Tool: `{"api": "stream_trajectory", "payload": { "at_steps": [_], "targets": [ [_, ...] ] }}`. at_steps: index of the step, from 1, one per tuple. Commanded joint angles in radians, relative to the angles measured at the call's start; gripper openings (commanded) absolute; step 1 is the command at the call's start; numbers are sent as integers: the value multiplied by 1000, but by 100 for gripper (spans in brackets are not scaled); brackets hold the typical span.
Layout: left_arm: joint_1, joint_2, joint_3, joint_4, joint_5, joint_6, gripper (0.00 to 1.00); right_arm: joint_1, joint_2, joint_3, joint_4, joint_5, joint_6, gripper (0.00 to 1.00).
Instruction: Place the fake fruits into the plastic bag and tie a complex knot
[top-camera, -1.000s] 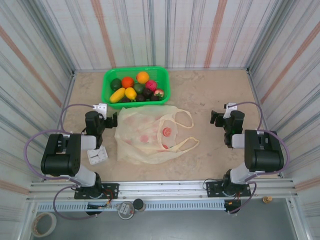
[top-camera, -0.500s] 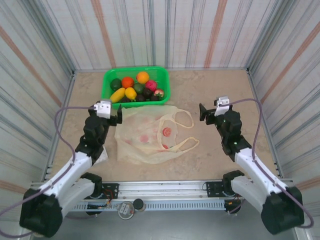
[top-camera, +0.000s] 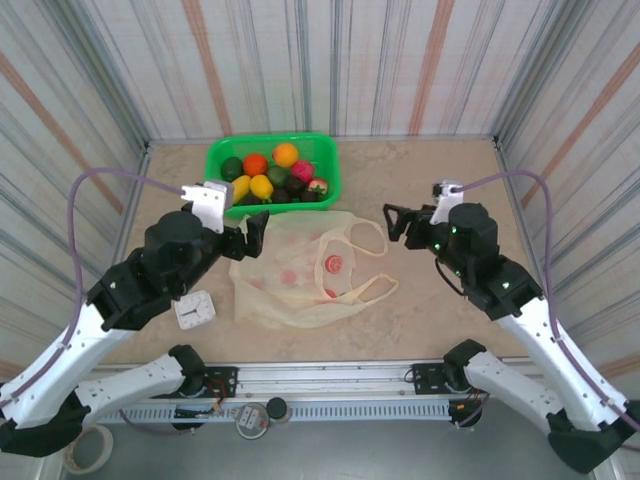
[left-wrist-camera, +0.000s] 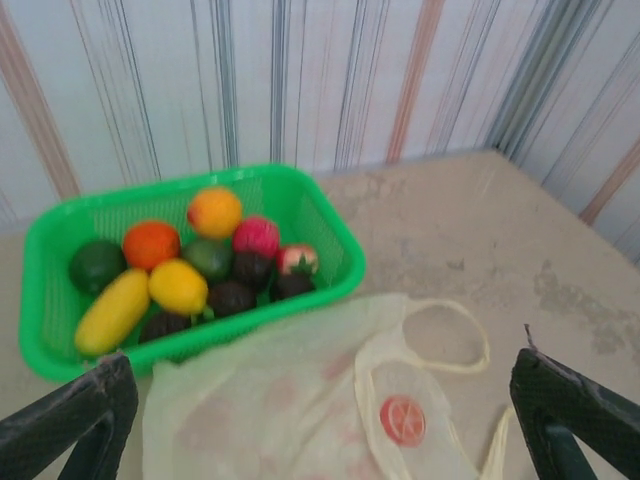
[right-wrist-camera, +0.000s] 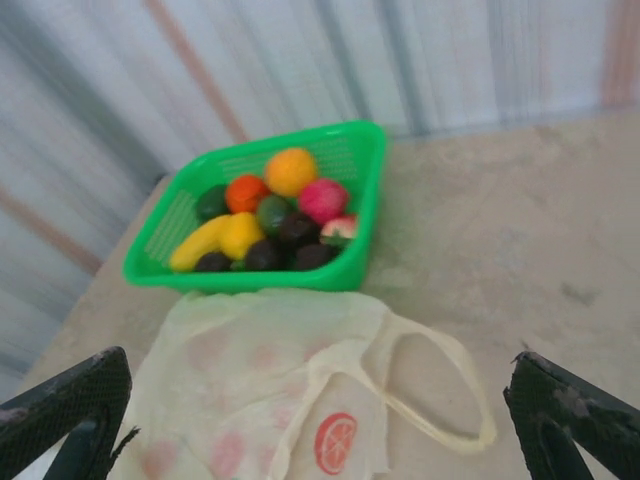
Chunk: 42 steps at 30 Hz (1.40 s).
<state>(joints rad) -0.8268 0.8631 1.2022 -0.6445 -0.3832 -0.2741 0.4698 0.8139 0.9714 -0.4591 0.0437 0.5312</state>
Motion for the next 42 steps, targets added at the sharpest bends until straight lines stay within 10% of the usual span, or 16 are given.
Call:
{"api": "stream_trajectory", "payload": {
  "at_steps": [1, 11, 20, 29, 42],
  "targets": [
    [101, 35, -11, -180, 213, -133, 99, -156, 83, -11, -231, -281, 244, 99],
    [143, 121, -41, -115, 305, -101, 99, -53, 34, -416, -41, -223, 851, 59],
    [80, 70, -146, -40, 185, 6, 98, -25, 267, -362, 2, -217, 812, 39],
    [78, 32, -157, -38, 202, 9, 98, 17, 450, -86, -328, -86, 602, 39],
    [94, 13, -163, -30, 214, -5, 96, 114, 769, 14, -220, -62, 871, 39]
  ]
}}
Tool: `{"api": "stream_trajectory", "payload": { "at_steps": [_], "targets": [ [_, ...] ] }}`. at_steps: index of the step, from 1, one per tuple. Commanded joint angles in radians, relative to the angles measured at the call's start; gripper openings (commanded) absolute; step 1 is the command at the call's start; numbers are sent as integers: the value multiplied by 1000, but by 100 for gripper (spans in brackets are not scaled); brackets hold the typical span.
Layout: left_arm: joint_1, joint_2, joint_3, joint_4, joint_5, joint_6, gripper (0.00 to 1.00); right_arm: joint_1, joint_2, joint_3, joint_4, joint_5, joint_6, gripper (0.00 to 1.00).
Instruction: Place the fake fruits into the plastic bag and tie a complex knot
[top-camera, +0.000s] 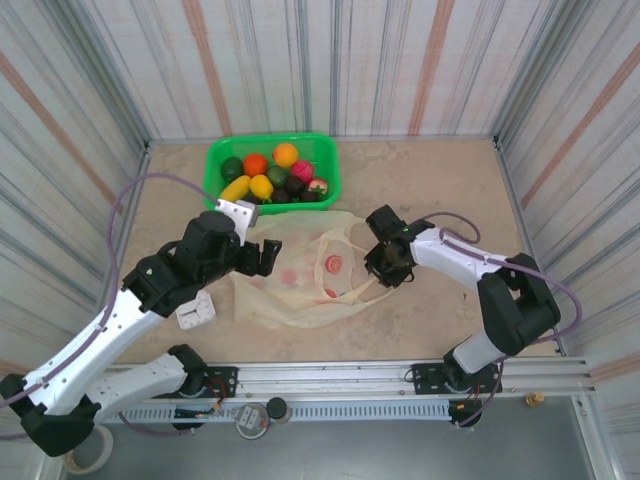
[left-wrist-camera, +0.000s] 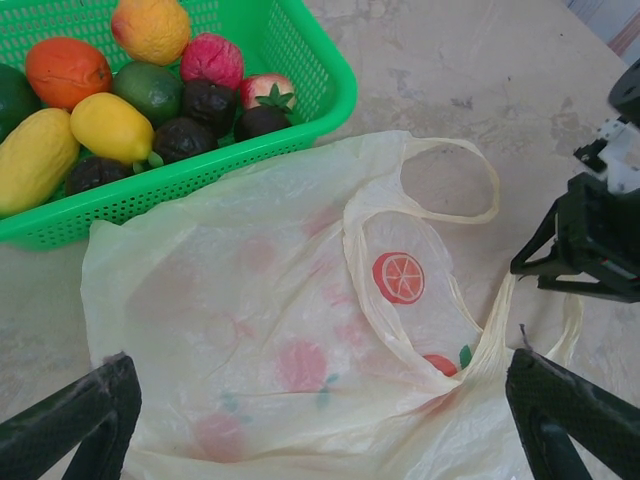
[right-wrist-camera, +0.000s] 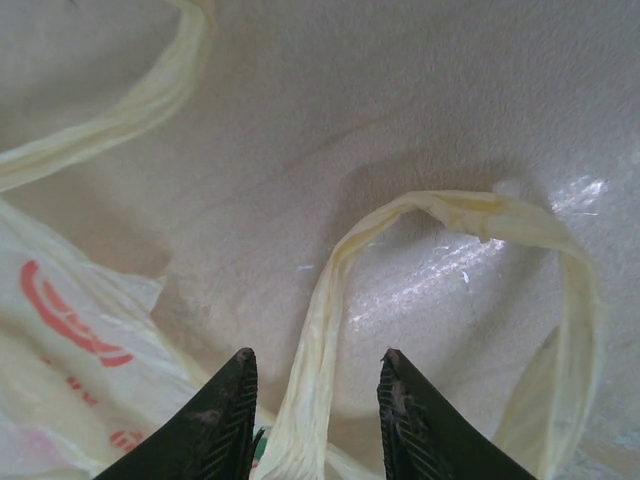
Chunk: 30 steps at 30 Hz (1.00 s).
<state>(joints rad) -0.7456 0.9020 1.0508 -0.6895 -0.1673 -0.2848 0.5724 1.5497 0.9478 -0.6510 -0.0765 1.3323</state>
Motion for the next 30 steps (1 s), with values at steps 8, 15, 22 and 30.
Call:
{"api": "stream_trajectory", "payload": {
  "at_steps": [8, 15, 22, 30],
  "targets": [
    [17, -44, -15, 18, -6, -1, 96, 9, 100, 58, -46, 122, 64, 39],
    [20, -53, -18, 18, -9, -2, 96, 12, 173, 113, -77, 170, 39, 32],
    [22, -60, -19, 18, -19, 0, 96, 7, 176, 85, -60, 180, 36, 11],
    [29, -66, -24, 19, -35, -5, 95, -58, 22, 97, -3, 172, -226, 0]
  ]
}}
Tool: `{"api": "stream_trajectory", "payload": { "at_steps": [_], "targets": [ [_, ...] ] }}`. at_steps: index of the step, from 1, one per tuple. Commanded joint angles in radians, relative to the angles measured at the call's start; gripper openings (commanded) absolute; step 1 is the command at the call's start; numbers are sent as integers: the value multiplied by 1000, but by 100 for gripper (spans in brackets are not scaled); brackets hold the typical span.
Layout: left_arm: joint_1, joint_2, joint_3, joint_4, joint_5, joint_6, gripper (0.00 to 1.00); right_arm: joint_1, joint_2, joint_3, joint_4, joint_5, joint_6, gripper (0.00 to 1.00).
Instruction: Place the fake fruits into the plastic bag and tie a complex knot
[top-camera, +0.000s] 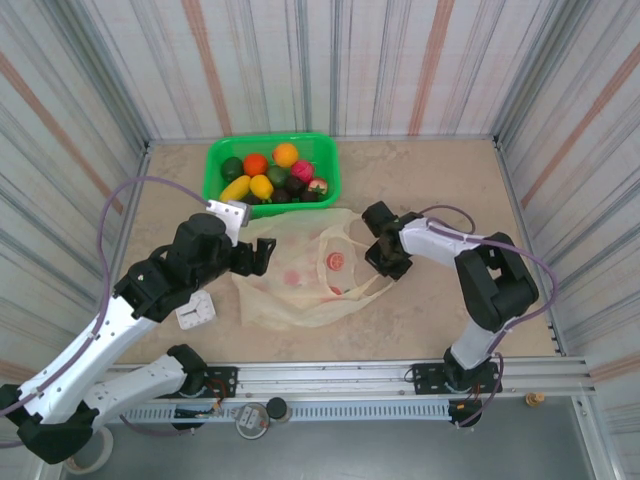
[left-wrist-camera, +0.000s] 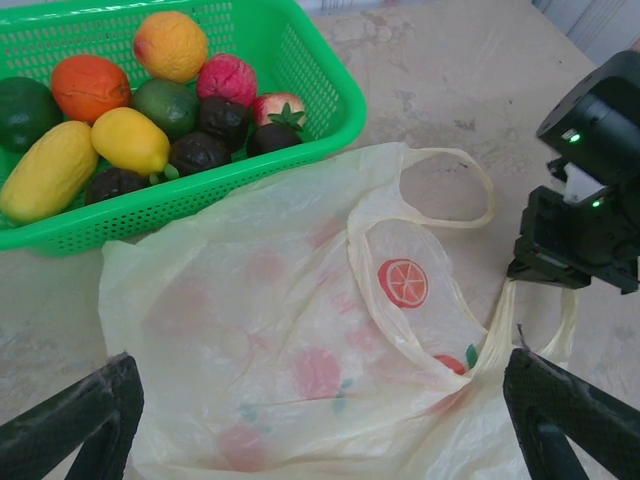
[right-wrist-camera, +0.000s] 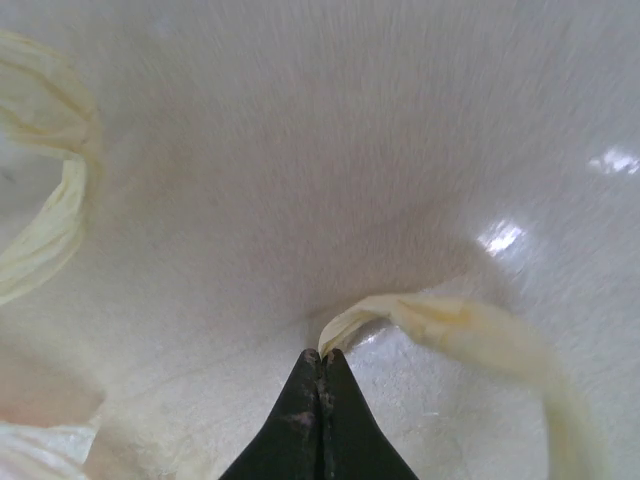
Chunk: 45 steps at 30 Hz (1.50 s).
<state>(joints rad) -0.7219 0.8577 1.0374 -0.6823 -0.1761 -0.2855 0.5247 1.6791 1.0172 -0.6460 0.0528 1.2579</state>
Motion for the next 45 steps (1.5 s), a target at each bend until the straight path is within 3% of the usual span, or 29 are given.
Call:
{"api": "stream_trajectory", "payload": {
  "at_steps": [1, 11, 16, 20, 23, 25, 30, 35, 40, 45],
  "targets": [
    [6, -23, -12, 13, -31, -6, 95, -15, -142, 37, -9, 48, -203, 0],
    [21, 1, -27, 66, 50, 3, 97, -90, -411, 156, -53, 8, -653, 0],
    [21, 25, 5, 117, 101, -5, 91, -117, -490, 265, -33, -63, -836, 0],
    [21, 70, 82, 159, 154, -21, 89, -118, -537, 283, 83, -135, -1011, 0],
    [21, 137, 148, 176, 155, -12, 88, -121, -591, 228, 294, -200, -1180, 0],
    [21, 194, 197, 183, 155, -7, 87, -132, -583, 242, 377, -262, -1301, 0],
    [41, 309, 313, 191, 196, -21, 87, -167, -463, 492, 234, -475, -1503, 0],
    [120, 360, 360, 220, 279, -75, 86, -197, -447, 595, 237, -643, -1596, 0],
    [218, 407, 410, 262, 496, -81, 88, -239, -486, 576, 254, -894, -1603, 0],
    [223, 515, 499, 336, 682, -125, 93, -245, -521, 508, 282, -975, -1604, 0]
  ]
}}
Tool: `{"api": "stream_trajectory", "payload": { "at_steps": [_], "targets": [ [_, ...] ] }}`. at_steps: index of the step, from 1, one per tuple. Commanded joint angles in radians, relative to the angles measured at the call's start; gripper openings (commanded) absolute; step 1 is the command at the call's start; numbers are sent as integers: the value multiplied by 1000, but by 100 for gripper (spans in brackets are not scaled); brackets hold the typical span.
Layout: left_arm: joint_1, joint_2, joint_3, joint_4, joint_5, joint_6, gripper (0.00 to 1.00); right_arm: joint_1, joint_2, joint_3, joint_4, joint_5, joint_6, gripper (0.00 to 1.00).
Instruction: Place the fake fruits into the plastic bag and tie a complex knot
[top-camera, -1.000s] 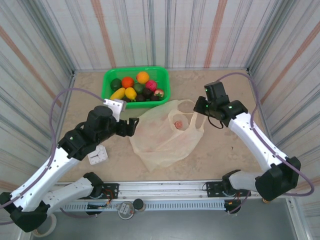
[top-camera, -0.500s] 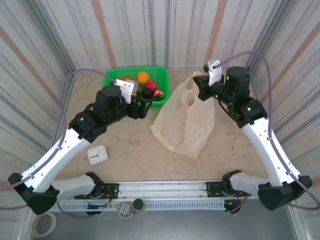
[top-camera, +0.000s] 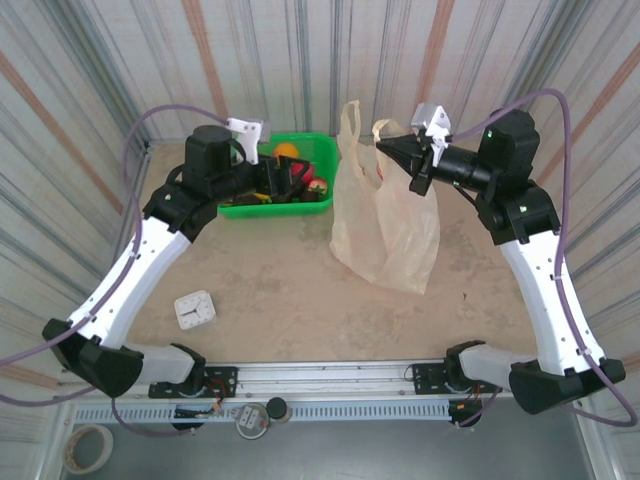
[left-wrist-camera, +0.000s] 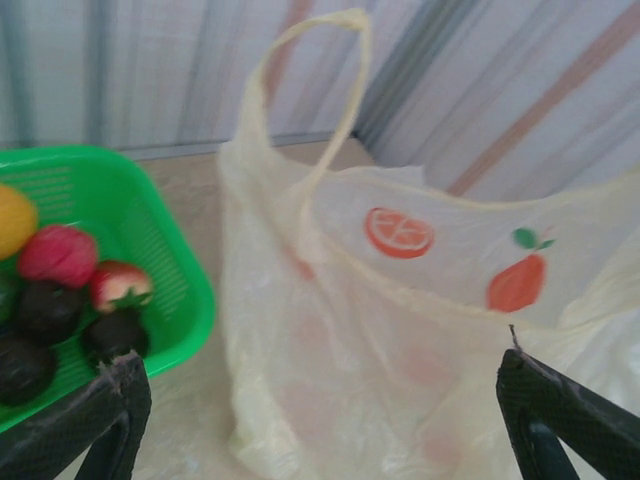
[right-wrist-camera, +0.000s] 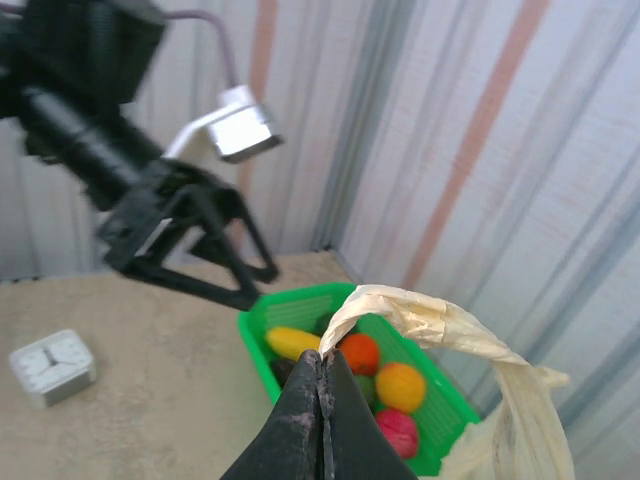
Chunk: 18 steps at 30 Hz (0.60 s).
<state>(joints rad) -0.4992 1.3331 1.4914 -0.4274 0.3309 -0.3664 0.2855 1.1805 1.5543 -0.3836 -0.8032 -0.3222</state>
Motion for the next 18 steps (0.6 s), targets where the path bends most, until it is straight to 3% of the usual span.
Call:
{"api": "stream_trajectory", "payload": {
  "at_steps": [1, 3, 7, 12, 14, 18],
  "targets": [
    [-1, 58, 43, 129, 211, -68, 93, -5, -25, -39, 34, -130, -13, 0],
    [-12, 112, 61, 212, 237, -99, 93, -2, -30, -55, 70, -152, 20, 0],
    [-55, 249, 167, 218, 155, -39, 91, 20, -23, -54, 89, -158, 42, 0],
    [-120, 410, 357, 124, 90, 64, 89, 31, -26, -53, 85, -140, 43, 0],
    [-149, 464, 425, 41, 16, 124, 86, 29, -29, -49, 85, -136, 46, 0],
    [-179, 498, 433, 26, -156, 162, 80, 29, -28, -42, 99, -157, 73, 0]
  ]
}}
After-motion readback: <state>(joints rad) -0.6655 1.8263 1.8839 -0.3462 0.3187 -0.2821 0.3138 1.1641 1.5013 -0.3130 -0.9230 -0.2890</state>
